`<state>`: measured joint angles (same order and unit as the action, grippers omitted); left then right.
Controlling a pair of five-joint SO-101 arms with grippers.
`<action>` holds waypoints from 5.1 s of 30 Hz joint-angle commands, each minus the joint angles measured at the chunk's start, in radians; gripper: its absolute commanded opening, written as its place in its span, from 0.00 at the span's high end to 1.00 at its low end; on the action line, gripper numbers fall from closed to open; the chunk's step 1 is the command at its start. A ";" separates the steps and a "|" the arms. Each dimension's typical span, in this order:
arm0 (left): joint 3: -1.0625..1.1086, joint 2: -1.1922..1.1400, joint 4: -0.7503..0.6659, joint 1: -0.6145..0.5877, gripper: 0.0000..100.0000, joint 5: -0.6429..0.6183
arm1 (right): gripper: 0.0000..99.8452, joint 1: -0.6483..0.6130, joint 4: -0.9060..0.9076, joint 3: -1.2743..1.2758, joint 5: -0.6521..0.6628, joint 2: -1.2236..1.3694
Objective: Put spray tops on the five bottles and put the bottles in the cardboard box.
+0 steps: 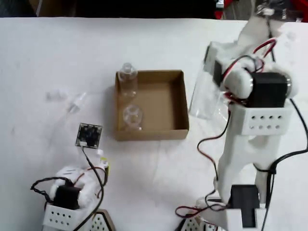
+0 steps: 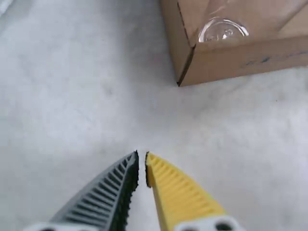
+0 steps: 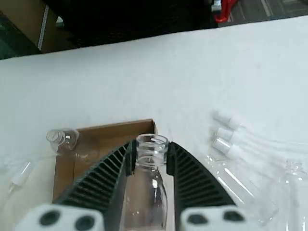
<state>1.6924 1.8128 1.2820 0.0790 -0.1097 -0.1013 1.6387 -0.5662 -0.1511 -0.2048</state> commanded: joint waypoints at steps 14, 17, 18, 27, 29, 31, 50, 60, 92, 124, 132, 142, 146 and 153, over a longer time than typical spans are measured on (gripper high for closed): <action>0.000 0.008 0.006 0.013 0.97 -0.014 | 0.98 -0.117 -0.533 0.721 -0.012 -0.325; 0.000 0.008 0.006 0.013 0.97 -0.014 | 0.98 -0.114 -0.816 0.927 -0.012 -0.395; 0.000 0.008 0.006 0.013 0.97 -0.014 | 0.98 -0.116 -0.911 0.990 -0.012 -0.412; 0.000 0.008 0.006 0.013 0.97 -0.014 | 0.98 -0.159 -1.626 1.341 -0.012 -0.357; 0.000 0.008 0.006 0.013 0.97 -0.014 | 0.98 -0.188 -1.753 1.389 -0.009 -0.312; 0.000 0.008 0.006 0.013 0.97 -0.014 | 0.98 -0.223 -1.856 1.424 0.035 -0.268; 0.000 0.008 0.006 0.013 0.97 -0.014 | 0.98 -0.291 -2.697 1.662 0.213 0.226; 0.000 0.008 0.006 0.013 0.97 -0.014 | 0.98 -0.312 -2.859 1.699 0.215 0.337; 0.000 0.008 0.006 0.013 0.97 -0.014 | 0.98 -0.395 -2.850 1.791 0.207 0.246; 0.000 0.008 0.006 0.013 0.97 -0.014 | 0.98 -0.377 -2.695 1.685 0.213 0.245; 0.000 0.008 0.006 0.013 0.97 -0.014 | 0.98 -0.381 -2.701 1.726 0.215 0.234; 0.000 0.008 0.006 0.013 0.97 -0.014 | 0.84 -0.381 -2.698 1.732 0.215 0.234; 0.000 0.008 0.006 0.013 0.97 -0.014 | 0.86 -0.381 -2.701 1.732 0.215 0.234; 0.000 0.008 0.006 0.013 0.97 -0.014 | 0.86 -0.383 -2.703 1.765 0.215 0.189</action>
<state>1.6924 1.8128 1.2820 0.0790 -0.1097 -0.4849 -1.0664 1.1876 0.0683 0.0499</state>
